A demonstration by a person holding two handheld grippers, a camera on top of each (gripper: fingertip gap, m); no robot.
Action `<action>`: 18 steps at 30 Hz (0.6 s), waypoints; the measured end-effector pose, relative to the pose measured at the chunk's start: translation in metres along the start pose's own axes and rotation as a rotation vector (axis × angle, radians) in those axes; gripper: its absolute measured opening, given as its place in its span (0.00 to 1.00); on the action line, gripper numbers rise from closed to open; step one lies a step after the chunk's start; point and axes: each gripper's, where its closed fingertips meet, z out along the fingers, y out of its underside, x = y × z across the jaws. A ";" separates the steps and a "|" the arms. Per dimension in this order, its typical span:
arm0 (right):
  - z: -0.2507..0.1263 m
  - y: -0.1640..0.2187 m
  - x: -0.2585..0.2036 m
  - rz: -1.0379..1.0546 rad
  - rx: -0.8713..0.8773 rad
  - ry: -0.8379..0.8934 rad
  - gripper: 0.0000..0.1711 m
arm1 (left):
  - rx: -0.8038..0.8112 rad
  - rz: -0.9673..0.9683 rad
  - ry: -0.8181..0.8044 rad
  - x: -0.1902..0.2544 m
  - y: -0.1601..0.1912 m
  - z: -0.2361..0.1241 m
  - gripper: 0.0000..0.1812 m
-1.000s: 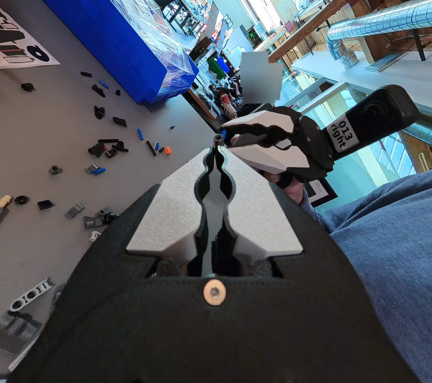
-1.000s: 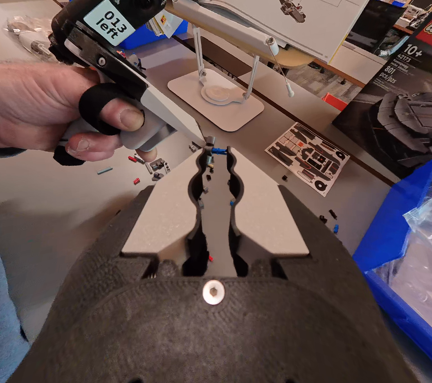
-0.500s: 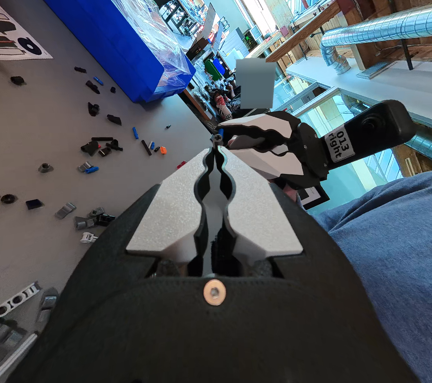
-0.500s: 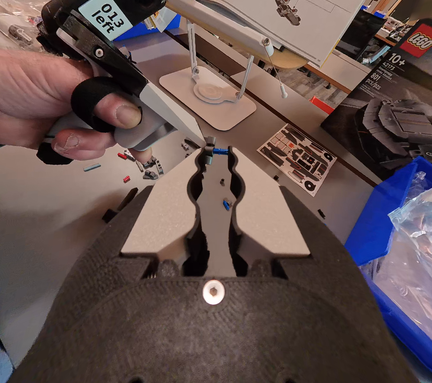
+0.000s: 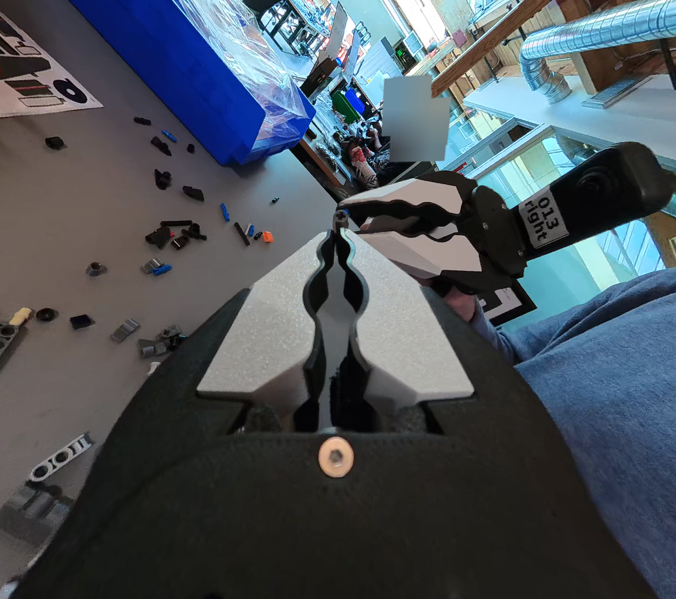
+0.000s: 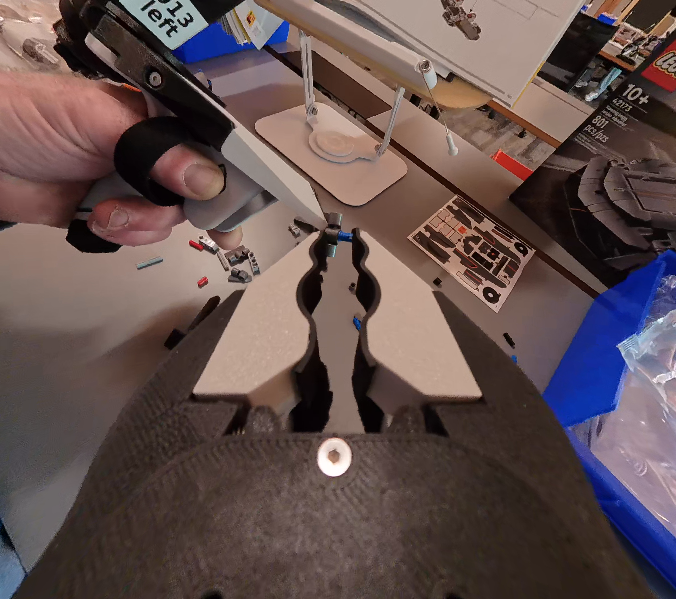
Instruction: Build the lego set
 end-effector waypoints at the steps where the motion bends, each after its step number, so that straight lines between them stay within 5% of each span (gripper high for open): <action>1: 0.001 0.000 -0.001 -0.007 -0.007 -0.003 0.06 | -0.003 0.008 -0.005 0.000 0.000 -0.001 0.00; 7: 0.009 -0.018 -0.015 -0.001 0.027 -0.066 0.07 | 0.022 0.067 -0.039 0.003 -0.005 -0.023 0.00; 9: 0.014 -0.024 -0.023 0.017 0.028 -0.112 0.17 | 0.035 0.113 -0.067 0.004 -0.009 -0.035 0.00; 18: 0.033 -0.065 -0.062 0.023 0.071 -0.316 0.17 | 0.134 0.261 -0.202 0.003 -0.017 -0.117 0.00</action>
